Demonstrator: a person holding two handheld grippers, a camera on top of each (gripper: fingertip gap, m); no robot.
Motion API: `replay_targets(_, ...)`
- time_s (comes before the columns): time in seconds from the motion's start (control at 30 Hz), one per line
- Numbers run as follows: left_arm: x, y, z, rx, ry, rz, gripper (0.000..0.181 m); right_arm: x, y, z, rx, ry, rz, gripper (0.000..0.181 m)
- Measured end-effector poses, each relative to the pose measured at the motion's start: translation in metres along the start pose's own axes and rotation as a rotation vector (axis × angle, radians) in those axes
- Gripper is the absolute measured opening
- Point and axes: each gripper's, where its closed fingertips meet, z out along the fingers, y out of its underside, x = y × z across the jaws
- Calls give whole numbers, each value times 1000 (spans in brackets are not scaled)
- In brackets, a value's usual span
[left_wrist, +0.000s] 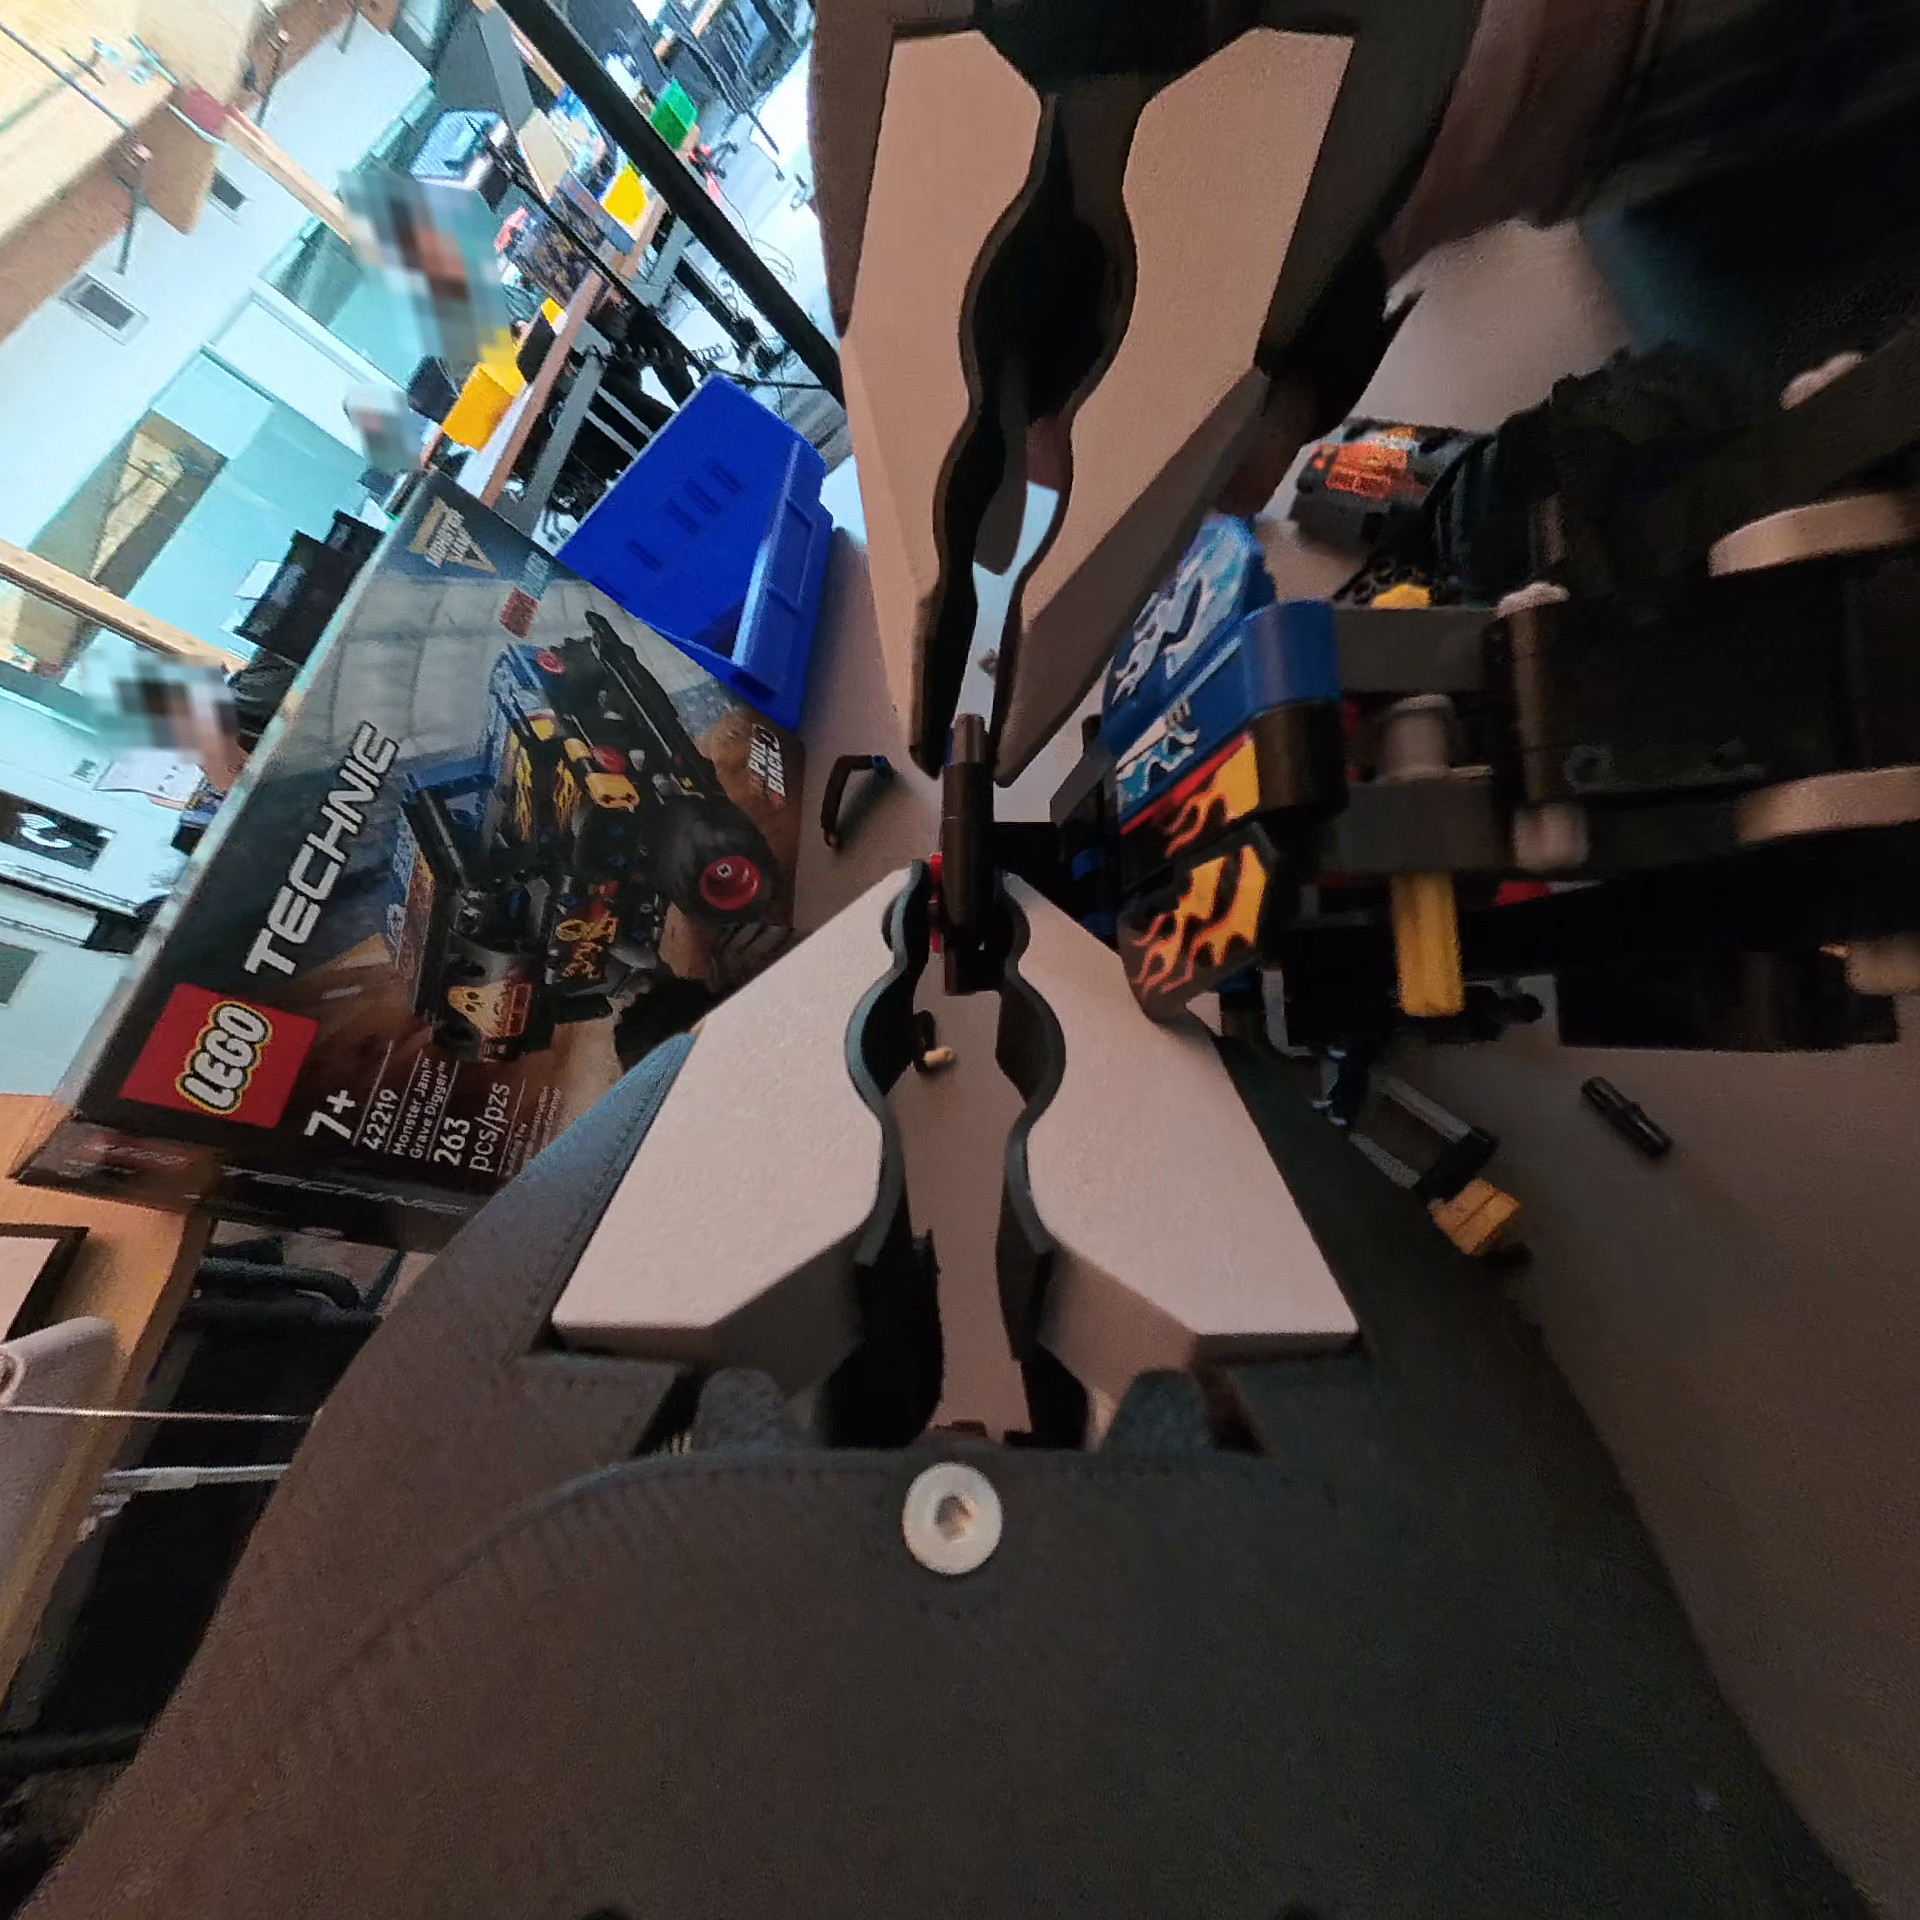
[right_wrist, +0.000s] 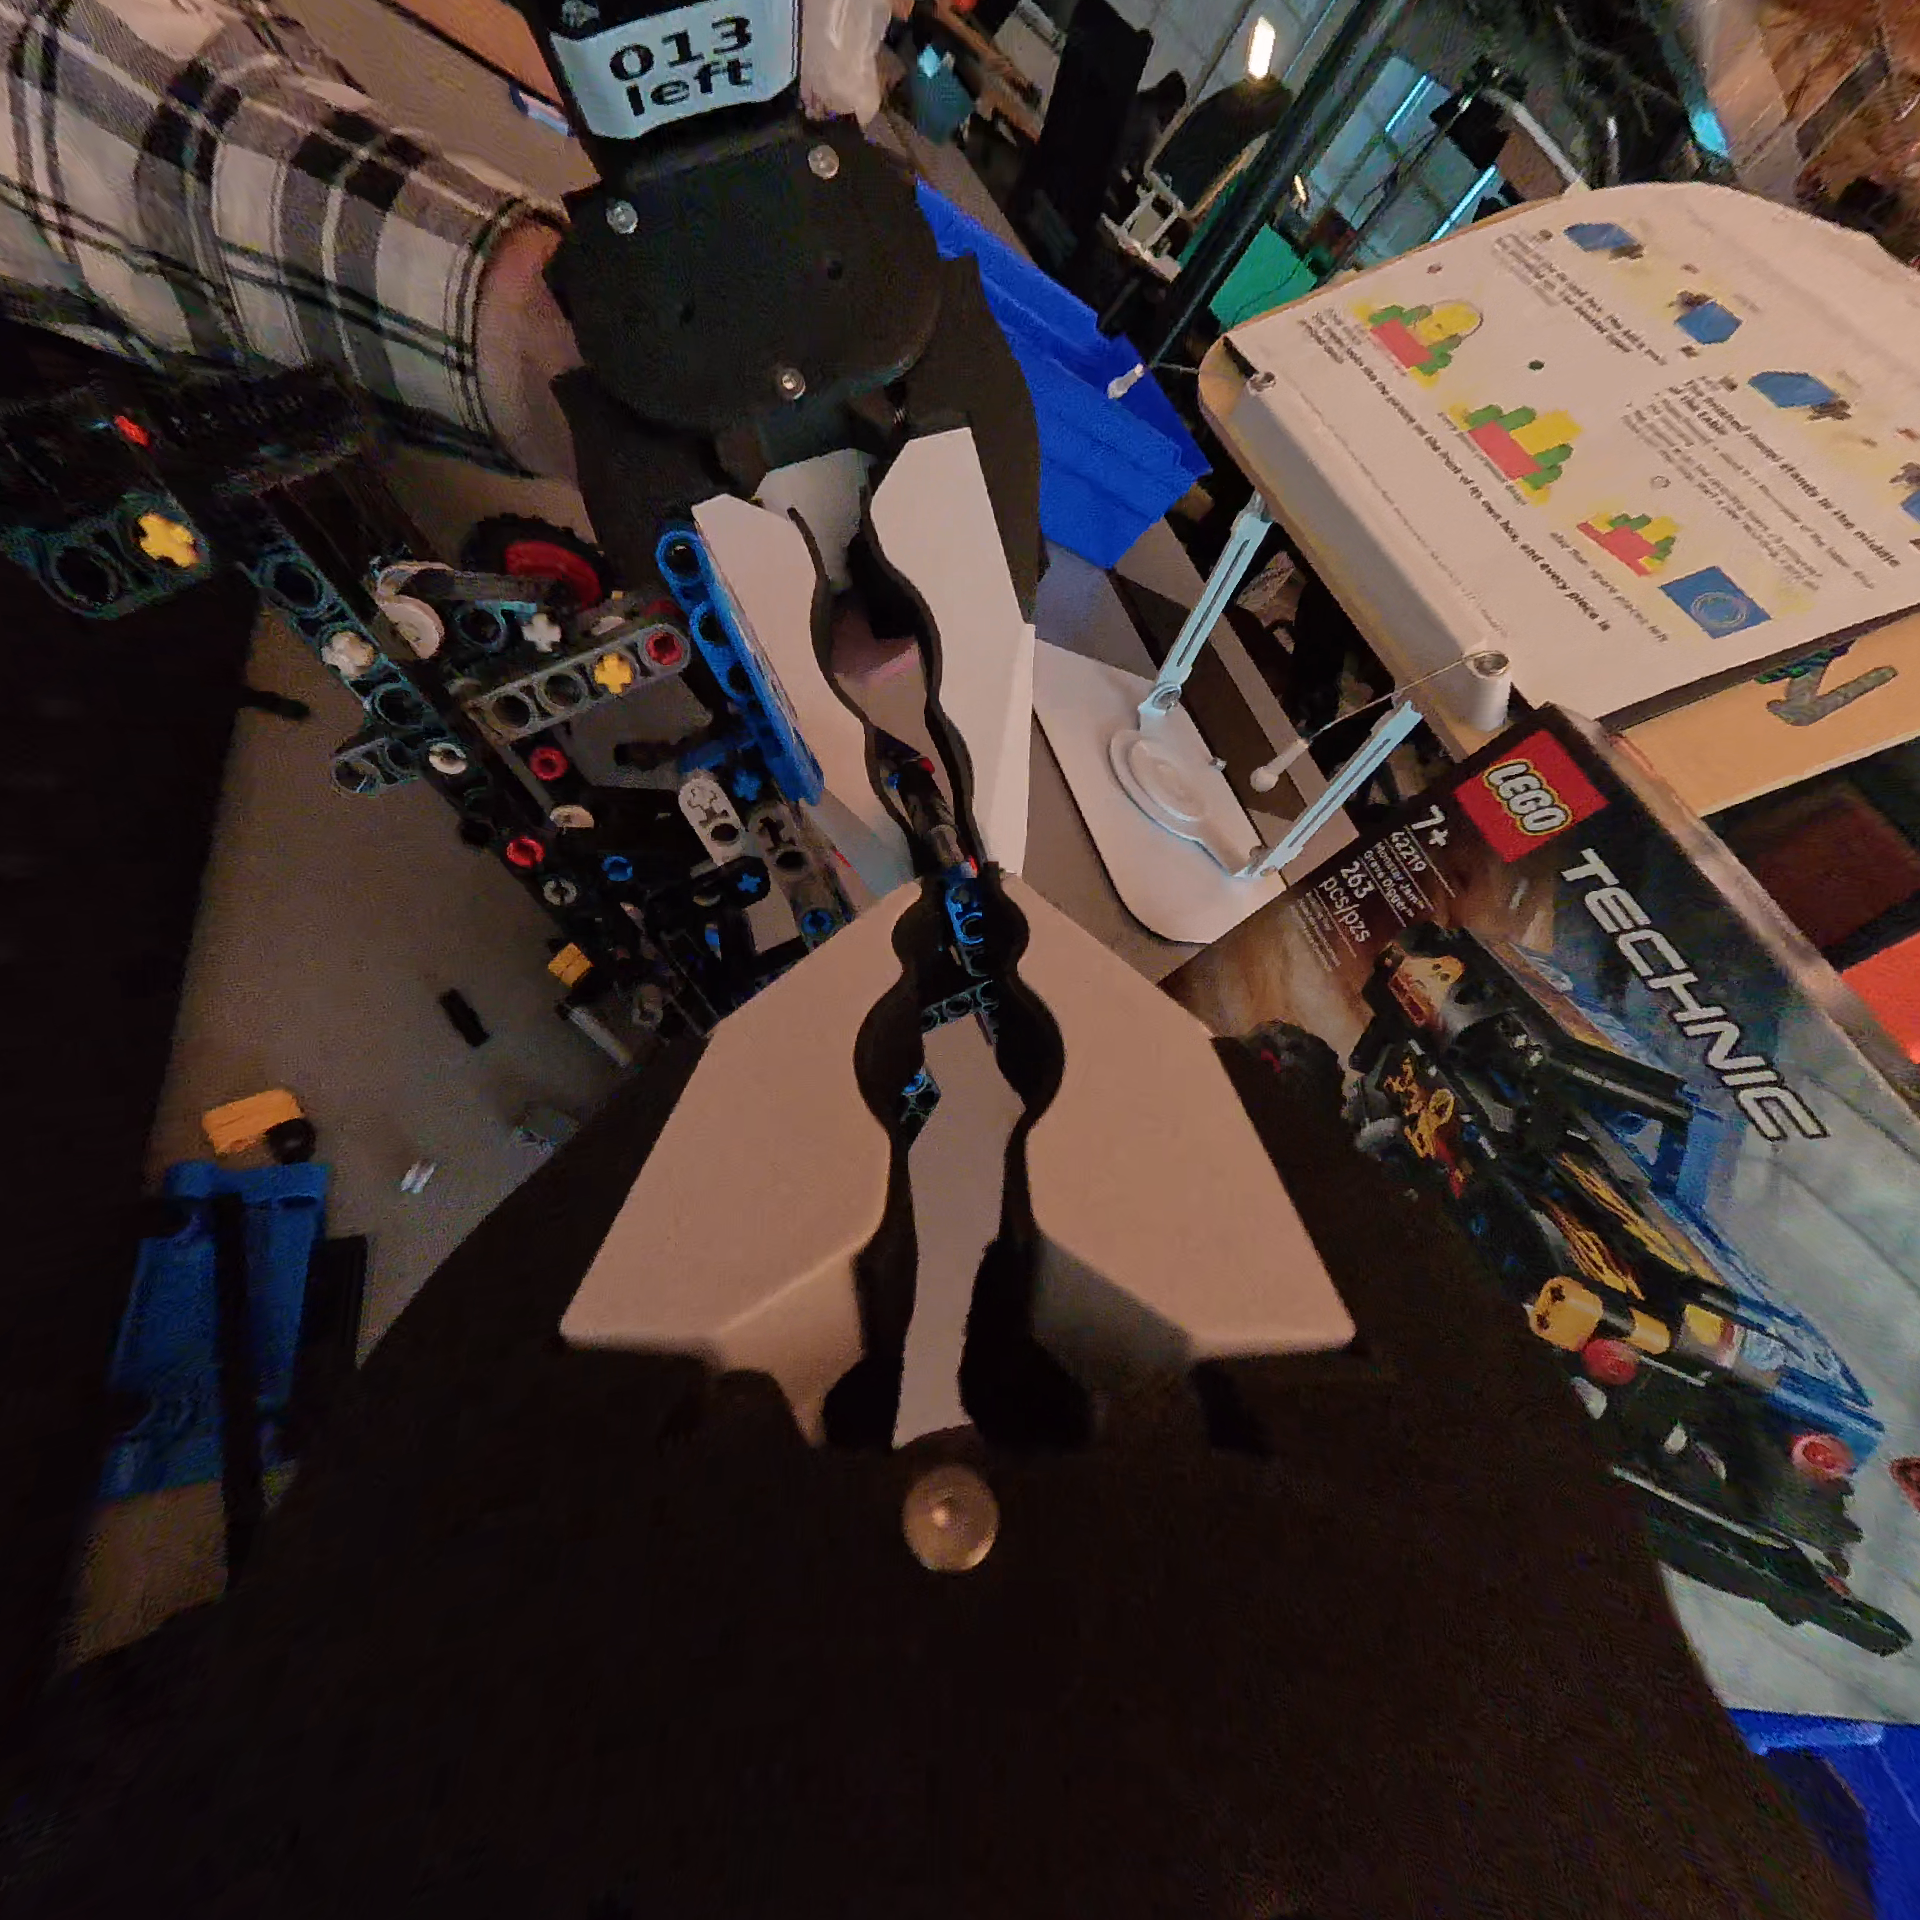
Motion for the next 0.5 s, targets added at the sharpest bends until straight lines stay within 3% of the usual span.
replay_targets(0.5,19,7,-6,25,160,-137,7,-14,27,-6,-78,-126,79,5)
